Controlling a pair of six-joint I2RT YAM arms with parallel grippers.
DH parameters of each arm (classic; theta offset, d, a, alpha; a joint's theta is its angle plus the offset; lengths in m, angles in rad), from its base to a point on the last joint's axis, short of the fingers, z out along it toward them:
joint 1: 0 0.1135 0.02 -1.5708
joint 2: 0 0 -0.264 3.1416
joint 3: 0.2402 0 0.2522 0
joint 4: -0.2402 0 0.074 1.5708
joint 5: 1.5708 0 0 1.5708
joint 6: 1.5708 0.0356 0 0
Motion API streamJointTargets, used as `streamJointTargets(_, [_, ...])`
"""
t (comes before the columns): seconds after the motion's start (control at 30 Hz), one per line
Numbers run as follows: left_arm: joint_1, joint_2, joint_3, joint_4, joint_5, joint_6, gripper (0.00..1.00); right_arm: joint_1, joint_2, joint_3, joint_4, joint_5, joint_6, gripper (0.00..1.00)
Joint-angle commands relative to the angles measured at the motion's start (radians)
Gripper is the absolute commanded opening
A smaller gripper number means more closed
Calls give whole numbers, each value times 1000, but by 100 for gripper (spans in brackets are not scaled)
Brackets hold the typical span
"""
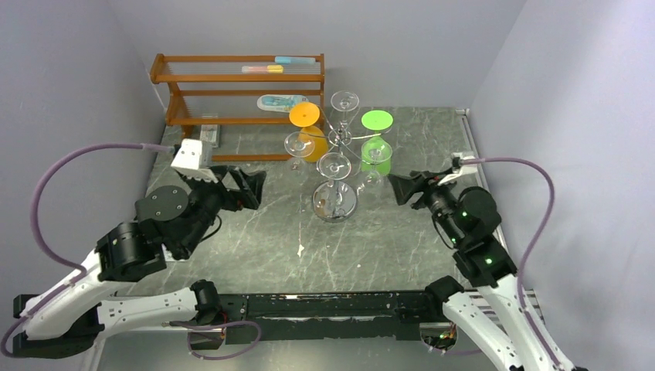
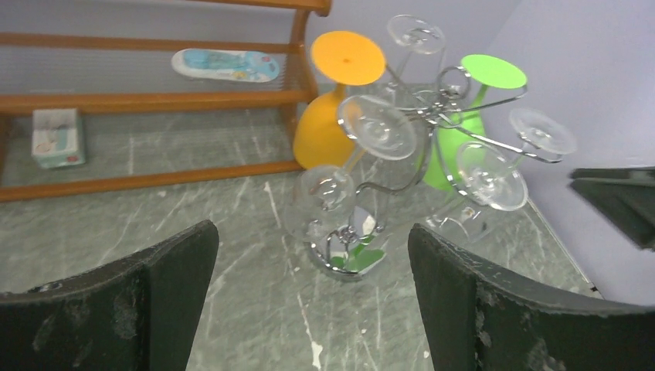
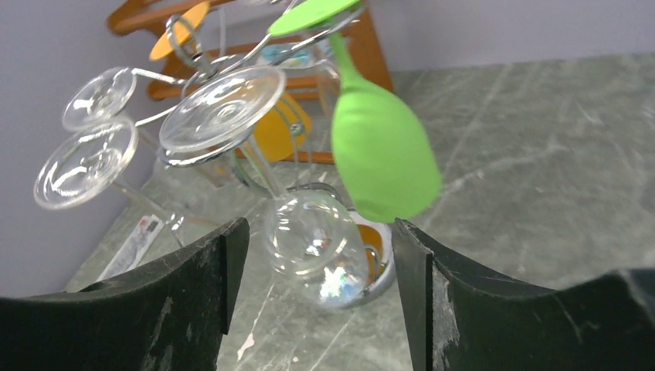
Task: Place the wine glass upside down on the wine glass rack
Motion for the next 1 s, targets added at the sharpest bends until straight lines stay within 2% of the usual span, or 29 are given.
streamJointTargets(0.0, [0, -56, 36, -212, -102, -100, 96, 0, -51, 165, -427, 266, 137, 73])
streamJointTargets(0.07, [1, -79, 52, -271, -115, -121, 97, -1, -40, 250, -572, 348, 172, 79])
streamJointTargets(0.17, [1, -112, 94, -384, -139, -127, 96, -1, 26, 383, -779, 470, 216, 99])
streamJointTargets(0.3, [1, -148, 212, -524, -155, -117, 97, -1, 82, 519, -965, 582, 250, 100])
streamJointTargets(0.47, [0, -198, 298, -569, -116, -42, 97, -1, 63, 608, -983, 630, 200, 100])
streamJointTargets(0.63, [1, -221, 341, -618, -150, -37, 97, -1, 50, 660, -971, 648, 159, 100])
streamJointTargets(0.97, [0, -246, 337, -613, -159, -30, 97, -1, 50, 670, -967, 644, 143, 100])
